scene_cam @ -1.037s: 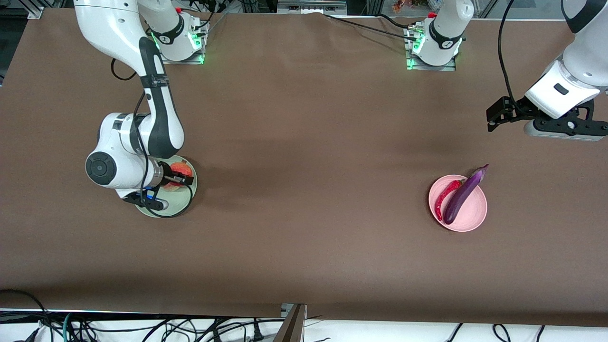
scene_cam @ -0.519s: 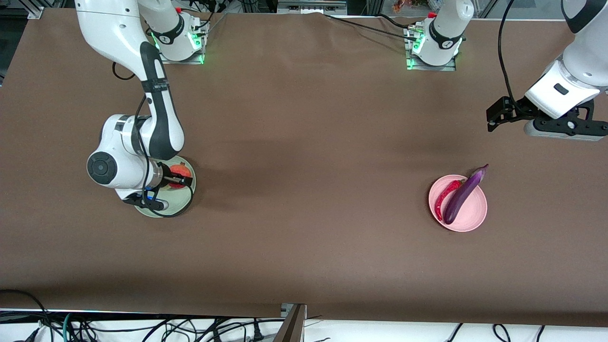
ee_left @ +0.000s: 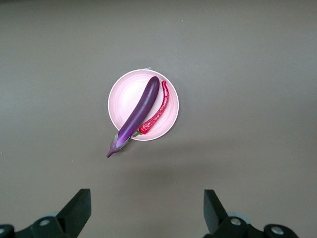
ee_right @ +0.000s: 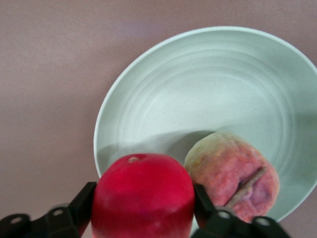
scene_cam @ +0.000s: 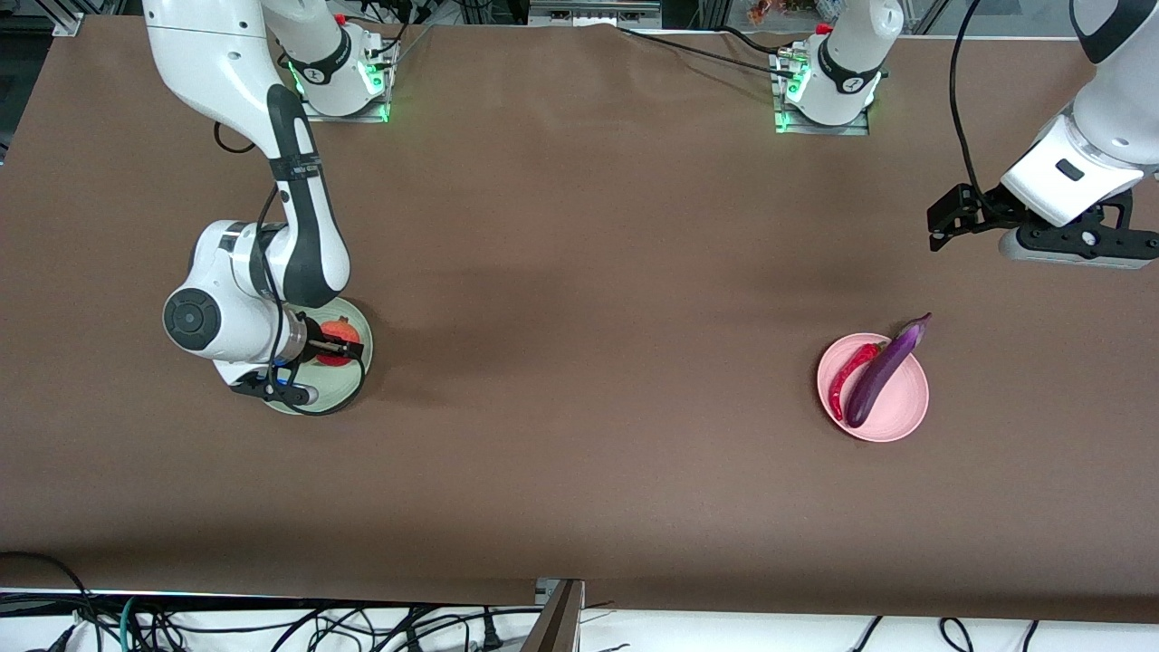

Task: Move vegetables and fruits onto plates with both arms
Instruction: 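Lower the apple beside the peach and open the right gripper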

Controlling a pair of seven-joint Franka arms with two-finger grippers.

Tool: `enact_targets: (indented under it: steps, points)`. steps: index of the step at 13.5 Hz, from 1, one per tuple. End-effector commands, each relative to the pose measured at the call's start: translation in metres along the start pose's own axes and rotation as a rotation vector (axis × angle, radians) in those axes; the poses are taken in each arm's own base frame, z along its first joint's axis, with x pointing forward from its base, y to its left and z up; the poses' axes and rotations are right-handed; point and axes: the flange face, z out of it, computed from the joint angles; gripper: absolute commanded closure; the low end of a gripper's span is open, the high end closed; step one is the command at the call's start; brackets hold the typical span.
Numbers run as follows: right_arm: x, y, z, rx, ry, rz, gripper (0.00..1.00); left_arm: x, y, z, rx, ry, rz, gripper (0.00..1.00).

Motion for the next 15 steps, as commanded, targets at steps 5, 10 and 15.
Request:
enact_targets:
  steps: [5, 10, 15]
  points:
    - [-0.008, -0.003, -0.032, 0.059, -0.013, 0.021, 0.01, -0.004, 0.000, -0.005, -0.016, -0.001, 0.012, 0.00]
    - [-0.014, 0.002, -0.141, 0.022, 0.013, -0.025, 0.01, -0.004, 0.000, -0.004, -0.016, -0.001, 0.012, 0.00]
    - [-0.063, 0.012, -0.273, -0.009, 0.027, -0.100, 0.00, -0.004, 0.002, -0.005, -0.016, 0.000, 0.015, 0.00]
